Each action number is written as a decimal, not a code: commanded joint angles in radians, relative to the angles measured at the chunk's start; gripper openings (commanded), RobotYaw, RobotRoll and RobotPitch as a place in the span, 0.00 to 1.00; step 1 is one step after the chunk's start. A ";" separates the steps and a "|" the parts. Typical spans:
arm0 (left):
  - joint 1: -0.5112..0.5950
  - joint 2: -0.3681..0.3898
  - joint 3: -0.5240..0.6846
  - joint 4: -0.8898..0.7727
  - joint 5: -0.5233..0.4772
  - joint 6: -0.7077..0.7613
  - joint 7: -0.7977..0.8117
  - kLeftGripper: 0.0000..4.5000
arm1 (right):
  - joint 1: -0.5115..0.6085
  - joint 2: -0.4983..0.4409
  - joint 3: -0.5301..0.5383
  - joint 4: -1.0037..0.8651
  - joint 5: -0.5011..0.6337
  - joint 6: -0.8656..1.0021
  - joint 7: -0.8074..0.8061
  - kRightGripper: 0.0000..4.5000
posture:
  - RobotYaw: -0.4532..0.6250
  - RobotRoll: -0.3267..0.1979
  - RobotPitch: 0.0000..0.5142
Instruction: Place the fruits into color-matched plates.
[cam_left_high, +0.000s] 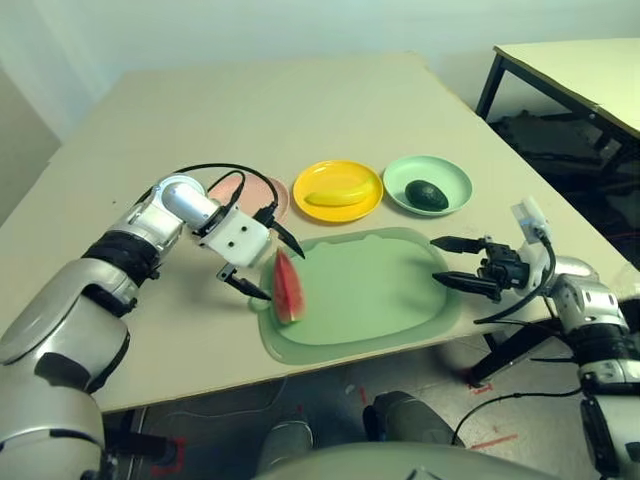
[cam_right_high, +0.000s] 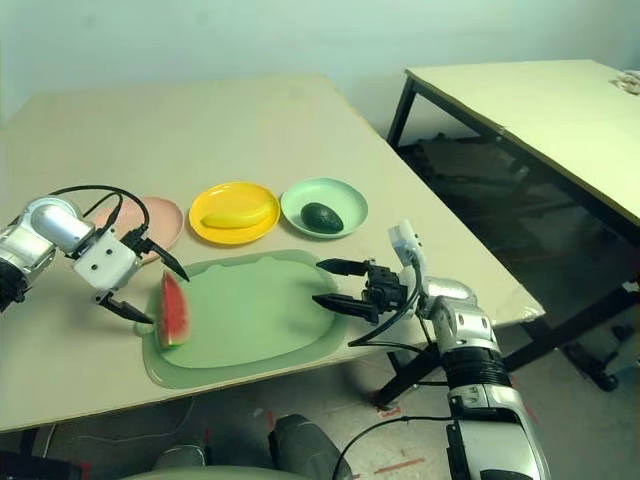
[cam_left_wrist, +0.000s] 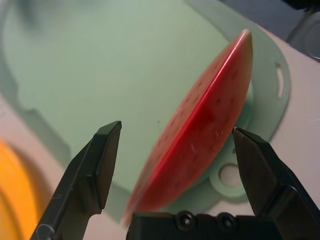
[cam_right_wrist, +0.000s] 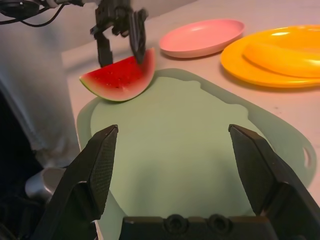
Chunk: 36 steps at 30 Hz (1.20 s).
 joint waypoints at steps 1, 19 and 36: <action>-0.002 -0.013 -0.065 -0.003 -0.015 -0.032 -0.010 1.00 | 0.004 0.015 0.001 -0.026 0.010 0.003 -0.020 0.99 | 0.19 0.62 0.00; -0.020 -0.096 -0.063 0.201 0.208 -0.085 -0.010 0.92 | 0.002 0.019 0.007 -0.073 0.016 0.039 -0.029 1.00 | 0.19 0.62 0.01; 0.024 -0.111 0.063 0.198 0.225 -0.007 -0.010 0.49 | 0.006 0.029 0.019 -0.099 0.012 0.049 -0.030 1.00 | 0.20 0.62 0.01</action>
